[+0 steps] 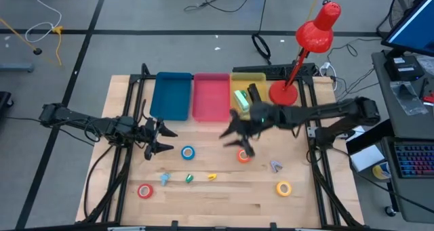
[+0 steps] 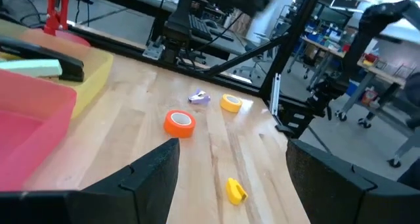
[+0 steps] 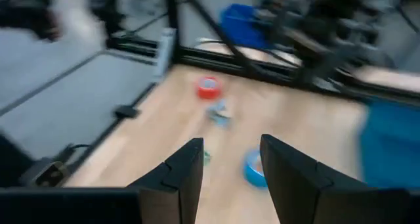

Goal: Pick and place Stapler, Stapler remover, tape
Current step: Put the yellow stapler into the yellow bin

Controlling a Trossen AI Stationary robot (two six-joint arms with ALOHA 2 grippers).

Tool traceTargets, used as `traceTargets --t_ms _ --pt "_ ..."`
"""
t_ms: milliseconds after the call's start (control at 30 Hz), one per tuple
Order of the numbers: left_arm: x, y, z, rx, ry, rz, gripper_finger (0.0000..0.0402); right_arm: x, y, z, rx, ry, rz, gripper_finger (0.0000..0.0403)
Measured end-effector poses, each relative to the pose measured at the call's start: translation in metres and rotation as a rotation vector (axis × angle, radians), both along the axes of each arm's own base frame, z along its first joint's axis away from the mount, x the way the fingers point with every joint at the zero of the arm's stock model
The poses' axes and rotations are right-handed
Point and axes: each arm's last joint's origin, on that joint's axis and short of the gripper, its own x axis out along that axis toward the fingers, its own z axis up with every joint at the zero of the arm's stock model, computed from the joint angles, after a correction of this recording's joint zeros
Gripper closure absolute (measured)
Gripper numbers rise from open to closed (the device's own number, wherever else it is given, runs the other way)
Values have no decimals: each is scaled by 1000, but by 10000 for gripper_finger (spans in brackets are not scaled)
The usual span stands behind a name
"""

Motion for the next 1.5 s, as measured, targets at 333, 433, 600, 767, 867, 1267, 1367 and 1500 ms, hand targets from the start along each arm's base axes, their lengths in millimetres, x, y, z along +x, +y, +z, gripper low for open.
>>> traceTargets --t_ms 333,433,600,767,867,1267,1367,1500 --pt "0 0 0 -18 3 2 128 17 57 -35 -55 45 69 261" --pt "0 0 0 -18 3 2 128 24 65 -52 -74 92 68 261" --pt "0 0 0 -11 2 1 128 36 72 -84 -90 170 81 261" --pt "0 0 0 -10 1 1 128 46 75 -108 -96 203 84 250" --pt "0 0 0 -8 1 2 128 50 76 -118 -97 206 85 232" --pt "0 0 0 2 0 10 128 63 79 -160 -104 242 86 183" --pt "0 0 0 8 -2 10 128 64 79 -166 -106 256 87 183" --pt "0 0 0 11 -2 9 128 64 80 -168 -105 260 91 183"
